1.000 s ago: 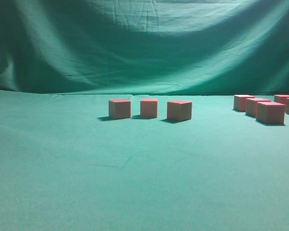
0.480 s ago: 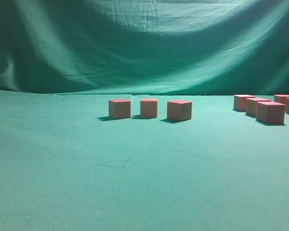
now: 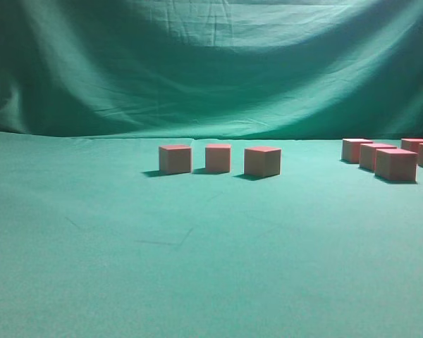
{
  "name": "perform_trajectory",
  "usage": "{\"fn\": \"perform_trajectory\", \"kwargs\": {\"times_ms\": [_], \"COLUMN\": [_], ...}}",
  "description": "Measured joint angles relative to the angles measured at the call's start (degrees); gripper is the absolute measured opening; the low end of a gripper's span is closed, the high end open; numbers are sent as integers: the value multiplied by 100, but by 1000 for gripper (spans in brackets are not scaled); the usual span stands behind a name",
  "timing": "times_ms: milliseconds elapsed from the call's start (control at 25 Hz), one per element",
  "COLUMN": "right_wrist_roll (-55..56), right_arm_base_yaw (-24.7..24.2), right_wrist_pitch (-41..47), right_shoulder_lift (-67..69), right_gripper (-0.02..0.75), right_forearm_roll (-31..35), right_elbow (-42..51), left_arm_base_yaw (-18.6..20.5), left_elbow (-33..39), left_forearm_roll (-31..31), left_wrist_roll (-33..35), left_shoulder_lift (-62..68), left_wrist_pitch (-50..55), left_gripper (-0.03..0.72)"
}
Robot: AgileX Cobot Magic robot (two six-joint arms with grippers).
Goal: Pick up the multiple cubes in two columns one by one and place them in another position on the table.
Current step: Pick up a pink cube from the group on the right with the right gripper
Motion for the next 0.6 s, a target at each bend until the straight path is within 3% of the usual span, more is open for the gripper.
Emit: {"fn": "perform_trajectory", "kwargs": {"times_ms": [280, 600], "right_wrist_roll": [-489, -754], "right_arm_base_yaw": [974, 2760], "right_wrist_pitch": [1724, 1959], "right_shoulder_lift": [0, 337], "right_gripper": [266, 266], "right_forearm_roll": [465, 819], "right_elbow": [-1254, -3259], "left_arm_base_yaw": [0, 0], "left_elbow": [0, 0], "left_forearm_roll": [0, 0], "left_wrist_roll": [0, 0], "left_shoulder_lift": [0, 0], "left_wrist_pitch": [0, 0], "left_gripper": [0, 0]}}
